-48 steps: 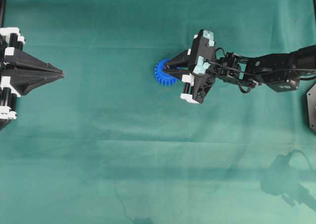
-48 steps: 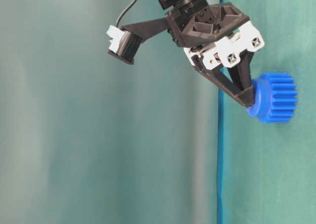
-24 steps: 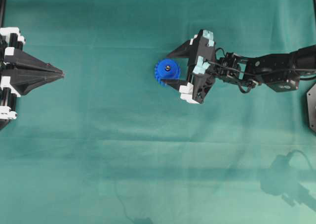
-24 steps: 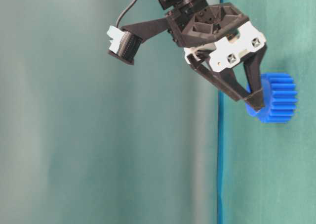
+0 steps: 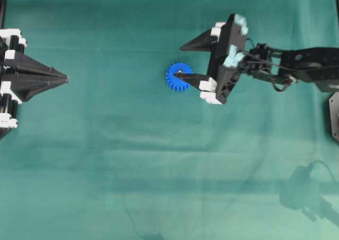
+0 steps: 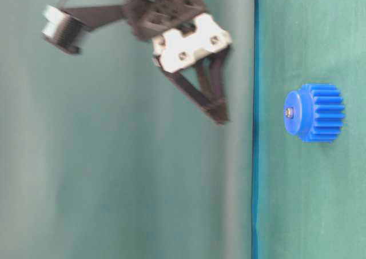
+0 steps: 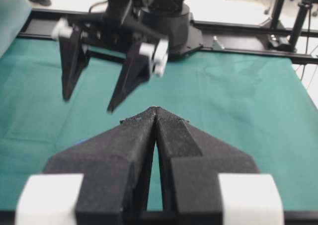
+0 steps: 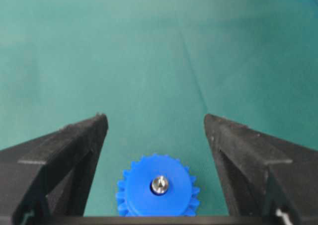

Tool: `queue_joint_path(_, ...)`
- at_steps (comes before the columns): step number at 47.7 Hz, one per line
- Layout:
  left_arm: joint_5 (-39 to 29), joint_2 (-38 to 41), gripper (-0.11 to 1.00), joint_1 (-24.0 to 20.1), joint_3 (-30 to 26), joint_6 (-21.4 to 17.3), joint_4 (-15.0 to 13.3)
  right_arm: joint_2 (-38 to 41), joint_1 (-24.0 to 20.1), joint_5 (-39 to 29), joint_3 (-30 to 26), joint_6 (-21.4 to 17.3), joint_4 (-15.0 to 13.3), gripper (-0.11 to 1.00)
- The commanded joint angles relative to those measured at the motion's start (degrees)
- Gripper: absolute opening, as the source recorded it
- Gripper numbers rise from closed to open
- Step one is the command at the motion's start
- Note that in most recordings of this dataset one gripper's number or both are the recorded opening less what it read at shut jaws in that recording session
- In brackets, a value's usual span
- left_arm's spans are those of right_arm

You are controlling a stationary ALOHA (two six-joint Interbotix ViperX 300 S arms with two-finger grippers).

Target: Insert the shaft placed at a random location into the center hole of the small gear at another random location.

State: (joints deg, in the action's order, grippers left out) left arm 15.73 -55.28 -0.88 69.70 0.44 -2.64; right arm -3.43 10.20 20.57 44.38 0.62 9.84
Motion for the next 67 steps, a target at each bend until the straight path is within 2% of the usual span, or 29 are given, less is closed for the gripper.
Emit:
queue_joint_path(1,0.26,0.26,0.0,-0.09,-0.53,0.09,-0.09,-3.78,-0.18,-1.14,-0.7,0.09,-0.44,0.79)
queue_joint_path(19,0.26,0.09,0.0,-0.09,-0.62,0.09,-0.09,-9.14,-0.18,-6.42,3.52,-0.18,-0.35,0.79)
queue_joint_path(35,0.18,0.09,0.0,-0.09,-0.62,0.09,-0.09,-21.97,-0.18,-10.72,13.1,-0.62,-0.09,0.79)
queue_joint_path(42,0.26,0.09,0.0,-0.09,-0.62,0.09,-0.09,-26.81,-0.18,-13.8,15.56,-0.62,-0.09,0.79)
queue_joint_path(50,0.26,0.09,0.0,-0.09,-0.53,0.09,-0.09,-29.62,-0.18,-15.29,16.52,-0.62,-0.09,0.79)
queue_joint_path(67,0.18,0.09,0.0,-0.09,-0.53,0.09,-0.09,-29.71,-0.18,-15.29,16.61,-0.62,-0.09,0.79)
